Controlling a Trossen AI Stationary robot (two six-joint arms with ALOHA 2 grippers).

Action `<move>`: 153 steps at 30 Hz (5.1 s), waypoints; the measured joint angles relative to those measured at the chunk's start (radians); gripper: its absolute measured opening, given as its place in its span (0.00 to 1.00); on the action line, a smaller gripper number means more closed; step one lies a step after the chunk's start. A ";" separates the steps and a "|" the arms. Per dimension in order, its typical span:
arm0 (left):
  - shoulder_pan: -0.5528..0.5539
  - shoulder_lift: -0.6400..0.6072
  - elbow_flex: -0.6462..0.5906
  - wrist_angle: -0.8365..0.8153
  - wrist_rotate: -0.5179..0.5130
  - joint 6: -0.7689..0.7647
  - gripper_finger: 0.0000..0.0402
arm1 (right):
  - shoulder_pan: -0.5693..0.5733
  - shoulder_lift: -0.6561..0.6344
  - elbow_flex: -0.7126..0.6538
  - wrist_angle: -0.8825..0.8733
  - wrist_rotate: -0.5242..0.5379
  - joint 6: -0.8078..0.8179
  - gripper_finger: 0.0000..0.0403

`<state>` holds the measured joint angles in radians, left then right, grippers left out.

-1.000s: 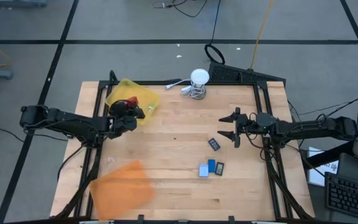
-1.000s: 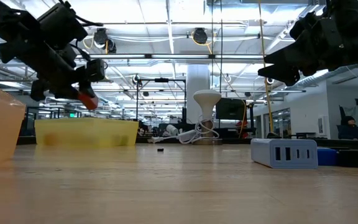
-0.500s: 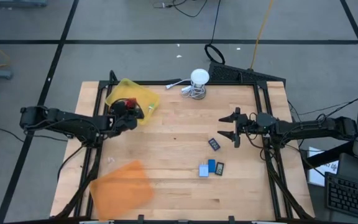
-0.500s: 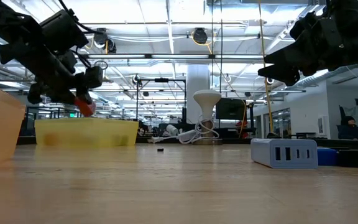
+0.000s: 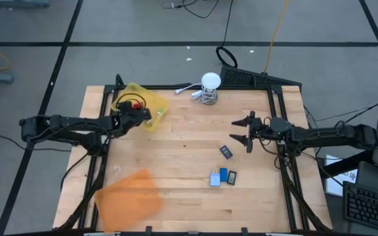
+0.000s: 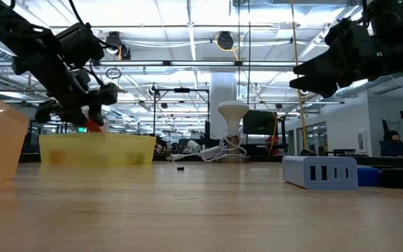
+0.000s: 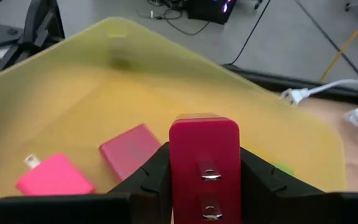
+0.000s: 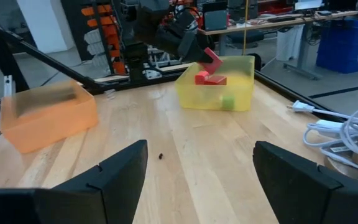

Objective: Pick & Place Office items
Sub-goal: Put the red charger adapter into the yellow bin, then put the light blue charger adapter into the yellow bin

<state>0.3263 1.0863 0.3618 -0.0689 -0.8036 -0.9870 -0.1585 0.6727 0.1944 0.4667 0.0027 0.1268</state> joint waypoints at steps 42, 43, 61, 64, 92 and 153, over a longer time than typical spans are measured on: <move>0.035 0.129 0.001 0.263 0.060 0.179 0.51 | -0.024 0.044 0.000 -0.011 -0.008 0.019 0.69; 0.035 0.114 0.001 0.261 0.061 0.191 0.52 | -0.024 0.044 0.000 -0.014 -0.008 0.019 0.69; -0.047 0.005 0.001 0.417 0.196 0.294 0.42 | 0.000 0.044 0.000 -0.036 -0.141 0.073 0.69; -0.067 0.005 0.001 0.483 0.235 0.365 0.40 | 0.044 0.045 0.000 -0.038 -0.141 0.067 0.69; -0.106 0.005 0.001 0.658 0.463 0.546 0.43 | 0.437 0.393 0.205 -0.040 0.123 -0.013 0.69; -0.113 0.006 0.001 0.571 0.402 0.463 0.43 | 0.606 1.015 0.668 -0.461 0.126 0.046 0.68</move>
<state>0.2136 1.0921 0.3626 0.5022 -0.4016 -0.5239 0.4478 1.6879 0.8619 0.0057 0.1285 0.1729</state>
